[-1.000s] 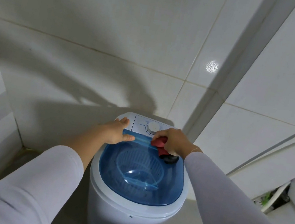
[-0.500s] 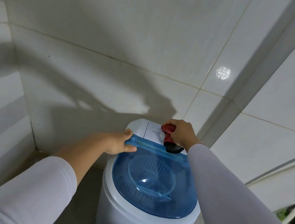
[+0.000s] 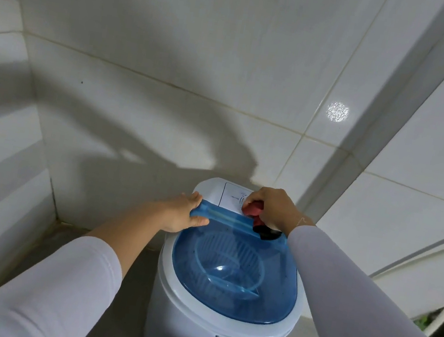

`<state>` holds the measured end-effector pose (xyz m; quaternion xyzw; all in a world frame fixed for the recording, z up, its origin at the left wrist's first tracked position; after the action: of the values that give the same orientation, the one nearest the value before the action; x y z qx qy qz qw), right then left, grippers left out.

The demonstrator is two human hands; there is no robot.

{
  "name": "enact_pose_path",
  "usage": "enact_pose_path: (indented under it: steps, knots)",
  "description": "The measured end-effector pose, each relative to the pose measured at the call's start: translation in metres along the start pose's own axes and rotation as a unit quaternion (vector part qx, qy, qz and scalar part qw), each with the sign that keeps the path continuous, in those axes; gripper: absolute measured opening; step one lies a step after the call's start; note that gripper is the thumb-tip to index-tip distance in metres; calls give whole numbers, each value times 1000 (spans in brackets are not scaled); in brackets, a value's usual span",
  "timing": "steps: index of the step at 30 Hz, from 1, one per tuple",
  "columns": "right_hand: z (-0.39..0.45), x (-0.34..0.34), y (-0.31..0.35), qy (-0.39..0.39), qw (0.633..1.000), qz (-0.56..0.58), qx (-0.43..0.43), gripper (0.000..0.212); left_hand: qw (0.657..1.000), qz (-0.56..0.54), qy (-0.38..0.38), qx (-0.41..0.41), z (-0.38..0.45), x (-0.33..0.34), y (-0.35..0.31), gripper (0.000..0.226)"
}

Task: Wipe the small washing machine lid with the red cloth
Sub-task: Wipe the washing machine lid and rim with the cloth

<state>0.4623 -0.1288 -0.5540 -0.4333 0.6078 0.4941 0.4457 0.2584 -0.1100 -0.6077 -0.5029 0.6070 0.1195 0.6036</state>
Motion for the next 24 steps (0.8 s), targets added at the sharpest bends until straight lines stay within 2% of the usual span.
enact_pose_path:
  steps: [2,6,10,14,19,21,24]
  knots:
    - [-4,-11,0,20,1000,-7,8,29,1000,2,-10,-4,-7,-1,-3,77]
    - [-8,-36,11,-15,1000,-14,-9,42,1000,-12,-7,5,-29,-5,-4,83]
    - [-16,-41,39,-8,999,6,-41,47,1000,-16,10,-3,-51,-2,2,96]
    - [-18,-21,65,3,998,9,-68,49,1000,15,22,4,-66,10,5,103]
    - [-26,3,91,-44,991,2,-123,49,1000,7,23,-13,-72,22,10,103]
    - [-23,16,93,-29,990,-39,-134,47,1000,9,20,-18,-73,24,10,103]
    - [-19,35,91,24,991,-77,-103,49,999,14,19,-28,-76,25,8,102]
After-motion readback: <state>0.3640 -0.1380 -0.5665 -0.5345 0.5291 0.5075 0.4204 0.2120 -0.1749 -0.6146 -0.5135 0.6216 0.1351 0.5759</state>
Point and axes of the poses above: each hand's wrist, its own z-axis towards the middle knuckle, its own x-axis out of the palm, y = z × x, the point moved 2 cm from there along z, towards the middle knuckle, and after that the axes turned 8 degrees about x, right-handed, at the moved point
